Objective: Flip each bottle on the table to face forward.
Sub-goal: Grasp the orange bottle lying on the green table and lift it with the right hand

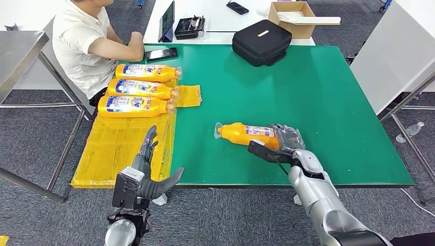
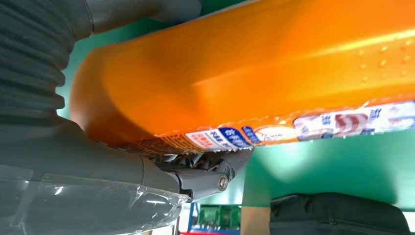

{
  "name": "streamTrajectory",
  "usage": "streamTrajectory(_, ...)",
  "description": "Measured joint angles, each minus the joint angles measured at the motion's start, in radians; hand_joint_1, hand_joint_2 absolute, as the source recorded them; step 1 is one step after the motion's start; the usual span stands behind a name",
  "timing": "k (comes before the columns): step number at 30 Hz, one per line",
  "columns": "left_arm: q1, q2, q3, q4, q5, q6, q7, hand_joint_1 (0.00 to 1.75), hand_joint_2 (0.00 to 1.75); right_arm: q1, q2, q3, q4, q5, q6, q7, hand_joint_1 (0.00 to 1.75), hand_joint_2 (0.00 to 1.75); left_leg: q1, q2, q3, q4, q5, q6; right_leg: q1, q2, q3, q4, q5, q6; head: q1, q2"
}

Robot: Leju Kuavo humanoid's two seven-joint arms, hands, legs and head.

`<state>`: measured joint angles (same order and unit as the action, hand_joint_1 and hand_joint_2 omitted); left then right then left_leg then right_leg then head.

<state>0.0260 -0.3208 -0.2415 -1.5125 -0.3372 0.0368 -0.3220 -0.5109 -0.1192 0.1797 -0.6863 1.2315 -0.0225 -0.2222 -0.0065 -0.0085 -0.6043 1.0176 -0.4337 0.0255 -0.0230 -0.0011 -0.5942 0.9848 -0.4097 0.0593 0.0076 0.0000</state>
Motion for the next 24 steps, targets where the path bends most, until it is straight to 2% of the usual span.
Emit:
streamTrajectory(7,-0.01,0.002,-0.001,0.016,0.012,0.0,-0.02,0.0,1.75,-0.007,-0.055,-0.006,0.009,-0.194,0.106,-0.133,1.75,1.75,0.0,0.0,0.001,0.0,0.0,0.0,0.0,0.0,0.001,0.0,0.0,0.0,0.0,0.0)
streamTrajectory(11,-0.014,0.002,-0.001,0.026,0.066,0.011,-0.034,0.0,1.75,0.012,-0.075,-0.007,-0.017,-0.326,0.157,-0.166,1.75,1.75,0.0,0.0,0.003,0.0,0.0,0.0,0.0,0.0,0.002,0.0,0.0,0.0,0.0,0.0)
streamTrajectory(14,-0.019,0.002,-0.001,0.04,0.156,0.005,-0.007,0.0,1.75,0.05,-0.083,-0.006,-0.079,-0.444,0.203,-0.172,1.75,1.75,0.0,0.0,0.003,0.0,0.0,0.0,0.0,0.0,0.003,0.0,0.0,0.0,0.0,0.0)
streamTrajectory(19,-0.039,0.002,-0.001,0.107,0.334,-0.049,0.064,0.0,1.75,0.118,-0.079,0.013,-0.203,-0.599,0.255,-0.181,1.75,1.75,0.0,0.0,0.001,0.0,0.0,0.0,0.0,0.0,0.001,0.0,0.0,0.0,0.0,0.0)
streamTrajectory(24,-0.081,0.002,-0.011,0.242,0.5,-0.148,0.082,0.0,1.75,0.104,-0.035,0.1,-0.263,-0.692,0.269,-0.212,1.75,1.75,0.0,0.003,0.001,0.0,0.0,0.0,0.0,0.002,0.0,0.0,0.0,0.0,0.0,0.0)
